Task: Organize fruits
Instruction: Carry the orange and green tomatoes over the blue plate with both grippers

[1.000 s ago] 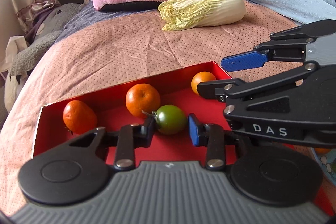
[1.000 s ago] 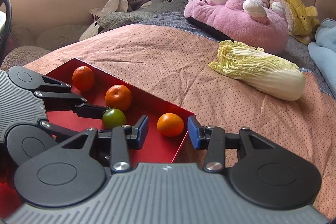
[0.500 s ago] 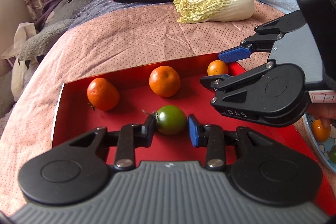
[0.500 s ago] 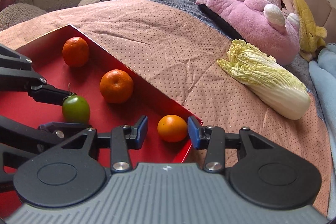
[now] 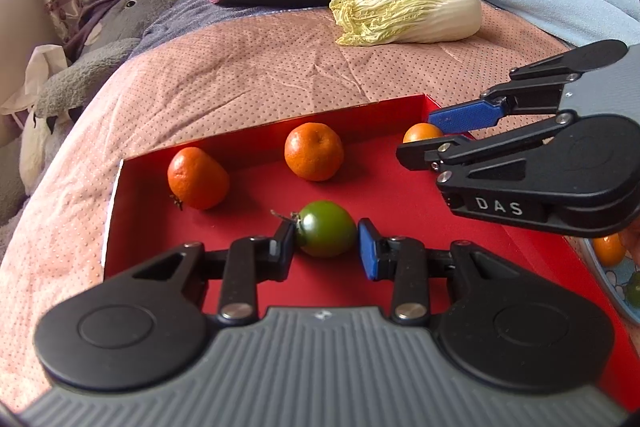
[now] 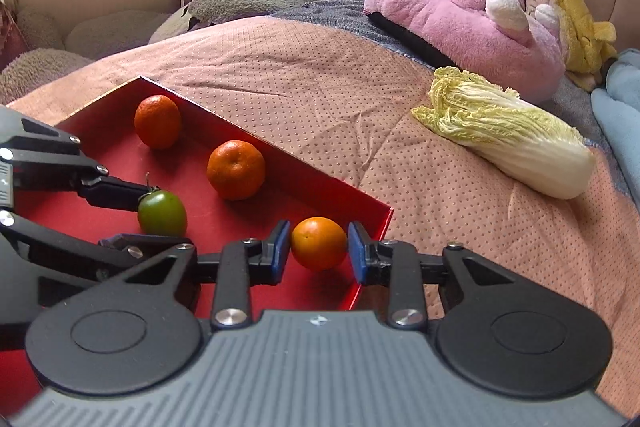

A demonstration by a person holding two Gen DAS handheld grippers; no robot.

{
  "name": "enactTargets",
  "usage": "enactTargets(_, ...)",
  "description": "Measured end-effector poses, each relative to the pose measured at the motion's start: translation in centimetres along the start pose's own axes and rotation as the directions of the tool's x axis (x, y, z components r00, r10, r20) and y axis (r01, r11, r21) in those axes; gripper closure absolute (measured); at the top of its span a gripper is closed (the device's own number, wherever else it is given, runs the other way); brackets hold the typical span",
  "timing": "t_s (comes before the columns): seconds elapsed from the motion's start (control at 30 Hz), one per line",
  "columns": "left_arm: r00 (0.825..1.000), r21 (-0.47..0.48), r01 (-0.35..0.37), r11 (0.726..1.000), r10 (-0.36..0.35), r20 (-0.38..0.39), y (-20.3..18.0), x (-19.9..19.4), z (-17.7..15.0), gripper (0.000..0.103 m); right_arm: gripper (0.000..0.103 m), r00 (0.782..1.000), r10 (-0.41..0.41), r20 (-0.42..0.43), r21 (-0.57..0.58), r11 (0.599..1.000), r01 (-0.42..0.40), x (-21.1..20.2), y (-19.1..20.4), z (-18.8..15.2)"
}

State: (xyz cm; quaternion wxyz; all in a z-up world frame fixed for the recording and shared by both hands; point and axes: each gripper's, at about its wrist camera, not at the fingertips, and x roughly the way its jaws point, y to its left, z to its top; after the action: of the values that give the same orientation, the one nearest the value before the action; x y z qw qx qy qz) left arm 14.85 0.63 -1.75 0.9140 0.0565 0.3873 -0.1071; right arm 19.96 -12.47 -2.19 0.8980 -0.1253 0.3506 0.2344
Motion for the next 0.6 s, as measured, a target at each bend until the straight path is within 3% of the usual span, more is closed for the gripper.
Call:
enactTargets(0.27, 1.0, 0.0, -0.019, 1.0, 0.019, 0.01, -1.1, -1.5, -0.2, 0.066, 0.066, 0.994, 0.086, 0.061, 0.127, 0.988, -0.093, -6.2, -0.8, -2.2)
enactTargets(0.6, 0.997, 0.031, -0.079, 0.996, 0.079, 0.004, -2.9, -3.9, -1.0, 0.066, 0.066, 0.986, 0.146, 0.078, 0.11, 0.982, -0.154, -11.8, 0.3, -6.5)
